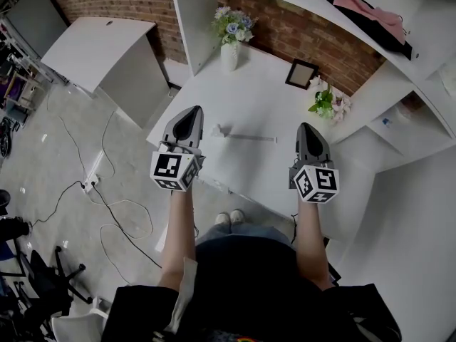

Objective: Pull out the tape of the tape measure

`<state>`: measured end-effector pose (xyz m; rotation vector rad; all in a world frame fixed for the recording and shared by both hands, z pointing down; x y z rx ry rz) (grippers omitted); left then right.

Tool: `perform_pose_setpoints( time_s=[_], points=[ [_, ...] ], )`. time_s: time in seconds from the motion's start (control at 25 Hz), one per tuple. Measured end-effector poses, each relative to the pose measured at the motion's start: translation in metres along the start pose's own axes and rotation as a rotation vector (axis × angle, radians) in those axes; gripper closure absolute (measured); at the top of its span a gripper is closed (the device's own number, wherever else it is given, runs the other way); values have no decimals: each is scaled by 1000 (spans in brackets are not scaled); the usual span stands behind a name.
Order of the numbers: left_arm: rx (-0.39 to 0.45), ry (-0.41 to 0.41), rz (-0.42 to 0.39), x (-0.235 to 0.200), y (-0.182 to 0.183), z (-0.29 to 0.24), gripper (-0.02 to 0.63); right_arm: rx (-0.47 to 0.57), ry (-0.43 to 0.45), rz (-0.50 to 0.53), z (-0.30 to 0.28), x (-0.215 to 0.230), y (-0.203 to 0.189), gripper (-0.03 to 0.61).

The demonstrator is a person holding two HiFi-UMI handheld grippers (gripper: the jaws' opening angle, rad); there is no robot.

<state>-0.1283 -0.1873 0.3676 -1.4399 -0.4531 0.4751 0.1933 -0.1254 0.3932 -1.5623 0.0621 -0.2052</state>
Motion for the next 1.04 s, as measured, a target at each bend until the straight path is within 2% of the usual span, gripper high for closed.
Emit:
perform_pose_setpoints(
  time_s=[1.04],
  points=[
    [-26, -34, -18, 7, -3, -5, 604, -2, -1, -3, -1, 0, 2, 581]
  ],
)
Point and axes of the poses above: the fingertips, and each gripper's own axes: z backward along the fingers, x to its right, y out of its top, the point moved 7 cm from there along z, backward along the fingers, and after that the axes turned 1 degree about -z, right-handed, at the moved point
